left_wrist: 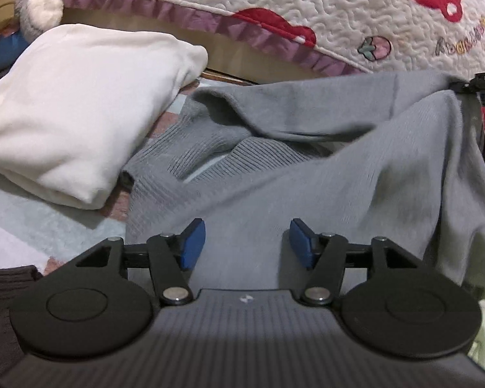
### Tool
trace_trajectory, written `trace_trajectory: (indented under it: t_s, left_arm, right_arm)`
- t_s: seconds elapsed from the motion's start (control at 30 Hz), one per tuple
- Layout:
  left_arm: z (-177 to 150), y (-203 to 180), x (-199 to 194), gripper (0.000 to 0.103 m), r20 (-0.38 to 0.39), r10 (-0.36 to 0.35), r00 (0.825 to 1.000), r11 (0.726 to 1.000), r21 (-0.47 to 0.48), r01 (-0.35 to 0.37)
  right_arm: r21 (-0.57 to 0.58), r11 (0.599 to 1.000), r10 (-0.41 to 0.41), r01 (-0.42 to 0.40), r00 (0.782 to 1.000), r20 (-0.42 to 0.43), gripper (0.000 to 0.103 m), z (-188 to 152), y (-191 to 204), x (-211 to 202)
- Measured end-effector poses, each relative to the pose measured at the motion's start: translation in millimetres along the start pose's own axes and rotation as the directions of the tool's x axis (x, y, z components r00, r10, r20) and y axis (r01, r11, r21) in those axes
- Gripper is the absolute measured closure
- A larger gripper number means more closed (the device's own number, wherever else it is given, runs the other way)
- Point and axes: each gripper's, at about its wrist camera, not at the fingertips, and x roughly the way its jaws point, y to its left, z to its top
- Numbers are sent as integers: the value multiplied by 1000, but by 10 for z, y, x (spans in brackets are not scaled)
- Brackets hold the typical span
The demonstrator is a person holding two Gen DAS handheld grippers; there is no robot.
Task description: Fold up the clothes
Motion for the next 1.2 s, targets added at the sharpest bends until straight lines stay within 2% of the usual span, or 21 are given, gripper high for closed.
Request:
trace_trajectory:
  t_s: [0.13,0.27,0.33,0.43,0.5,0.57,0.67,0.7,0.8,0.83,0.87,0.93,1.0,1.13,1.2]
  left_arm:
    - [-27,-38,48,40,-10,27,1000,1000,16,-27]
    - [-35,-85,61,35,11,103,995,994,45,-103]
    - [-42,-81,48,34,15,122,992,991,52,-123]
    - [-88,74,30,31,-49,28,998,996,-77,-32]
    - [-119,177,18,30,-84,-39,996,986,-166,24]
    - [-145,281,10,29,-110,-106,988,964,-254,75]
    - [-140,431,58,28,-67,-175,982,914,-382,137]
    - [-161,492,93,27,-52,-217,975,877,-449,171]
    - [-296,604,257,26,-25,-341,940,722,-647,244]
    - [-336,607,289,26,-20,-360,933,693,-675,253]
    - [-358,594,304,26,-13,-361,933,678,-690,253]
    - [-371,562,290,26,12,-325,946,677,-695,242]
    - [-335,555,258,25,40,-276,960,688,-689,227]
    - [-160,552,392,21,20,-174,985,744,-652,145]
    - [-74,544,514,24,-6,-143,990,774,-624,108]
  right_arm:
    - [3,996,-87,87,996,33,92,-37,-328,-132]
    - [-37,985,-168,169,985,44,92,-172,-525,-231]
    - [-63,981,-182,185,982,46,92,-225,-582,-253]
    - [-100,973,-203,207,978,49,92,-305,-667,-288]
    - [-119,969,-211,215,976,46,92,-361,-696,-296]
    - [-132,967,-213,216,976,38,92,-418,-704,-292]
    - [-117,971,-207,209,978,27,92,-479,-718,-275]
    - [-113,972,-204,205,979,24,92,-495,-718,-271]
    - [-103,976,-193,194,981,20,92,-539,-699,-278]
    - [-97,977,-190,191,982,20,92,-552,-693,-280]
    - [-90,978,-188,189,982,21,92,-566,-690,-281]
    - [-77,980,-185,186,983,23,92,-592,-683,-285]
    - [-78,981,-179,180,984,20,92,-610,-678,-291]
    - [-96,981,-164,166,986,31,92,-637,-667,-323]
    - [-106,983,-148,152,988,44,92,-656,-657,-357]
